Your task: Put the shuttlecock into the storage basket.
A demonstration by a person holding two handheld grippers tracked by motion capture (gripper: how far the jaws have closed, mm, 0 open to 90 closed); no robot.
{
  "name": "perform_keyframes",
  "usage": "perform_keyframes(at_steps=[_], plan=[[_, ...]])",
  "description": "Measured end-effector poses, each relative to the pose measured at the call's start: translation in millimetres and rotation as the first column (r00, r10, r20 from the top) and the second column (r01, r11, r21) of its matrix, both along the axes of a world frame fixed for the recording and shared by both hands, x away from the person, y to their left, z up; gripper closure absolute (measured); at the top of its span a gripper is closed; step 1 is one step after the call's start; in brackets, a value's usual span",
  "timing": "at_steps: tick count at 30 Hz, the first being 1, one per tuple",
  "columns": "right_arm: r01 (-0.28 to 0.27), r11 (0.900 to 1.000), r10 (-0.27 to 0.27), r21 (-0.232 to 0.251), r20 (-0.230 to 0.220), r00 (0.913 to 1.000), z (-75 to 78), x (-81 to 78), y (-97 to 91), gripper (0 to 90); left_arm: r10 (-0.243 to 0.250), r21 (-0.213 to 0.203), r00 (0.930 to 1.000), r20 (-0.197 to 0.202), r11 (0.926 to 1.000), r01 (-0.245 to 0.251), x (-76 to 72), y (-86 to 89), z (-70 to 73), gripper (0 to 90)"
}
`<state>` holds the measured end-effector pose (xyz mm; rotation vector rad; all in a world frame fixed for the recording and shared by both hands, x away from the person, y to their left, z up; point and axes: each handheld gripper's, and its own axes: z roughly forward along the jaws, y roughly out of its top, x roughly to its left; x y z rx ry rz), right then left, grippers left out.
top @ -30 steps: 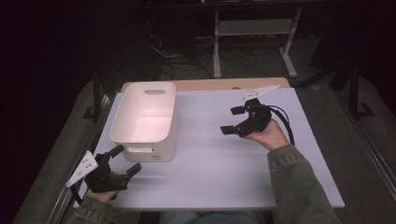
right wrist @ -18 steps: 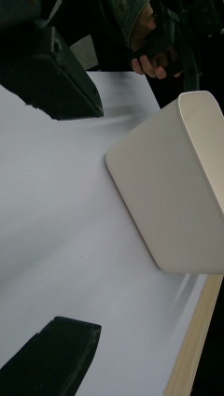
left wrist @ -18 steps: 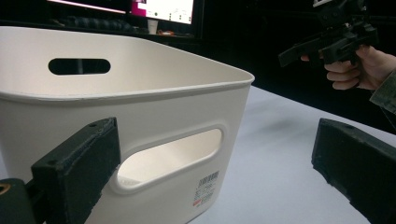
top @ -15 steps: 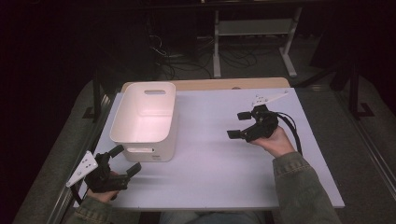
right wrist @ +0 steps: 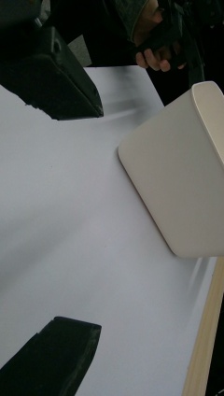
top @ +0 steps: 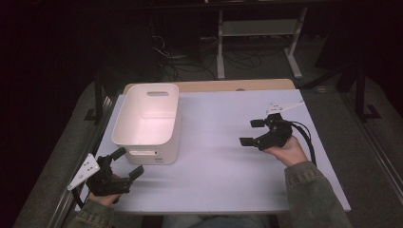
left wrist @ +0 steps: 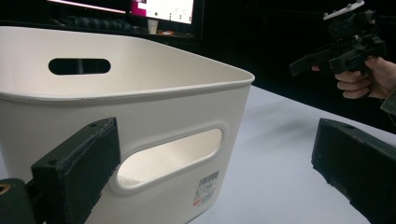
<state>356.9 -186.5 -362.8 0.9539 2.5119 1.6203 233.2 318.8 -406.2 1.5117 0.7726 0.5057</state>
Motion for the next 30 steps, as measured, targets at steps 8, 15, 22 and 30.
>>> perform_keyframes(at_steps=[8, 15, 22, 30], plan=[[0.032, 0.9995, -0.032, 0.010, 0.003, 0.9995, -9.6, -10.1, -8.6, 0.0, -0.001, 0.000, 1.0000, 0.000, 1.0000, 0.001, -0.1, -0.3, -0.1, 0.8], [0.063, 0.9975, -0.064, 0.031, 0.012, 0.9979, -16.0, -20.9, -17.9, 0.0, -0.003, 0.005, 1.0000, -0.001, 1.0000, 0.003, -0.1, 0.1, -0.1, 0.8], [0.091, 0.9955, -0.091, 0.027, 0.025, 0.9955, -21.4, -28.6, -25.1, 0.0, -0.004, 0.013, 1.0000, 0.000, 0.9999, 0.004, -0.2, 0.5, 0.1, 0.8], [0.118, 0.9926, -0.119, 0.031, 0.055, 0.9913, -26.1, -35.4, -32.1, 0.0, -0.004, 0.014, 1.0000, 0.000, 0.9999, 0.004, -0.3, 0.6, 0.2, 0.8]])
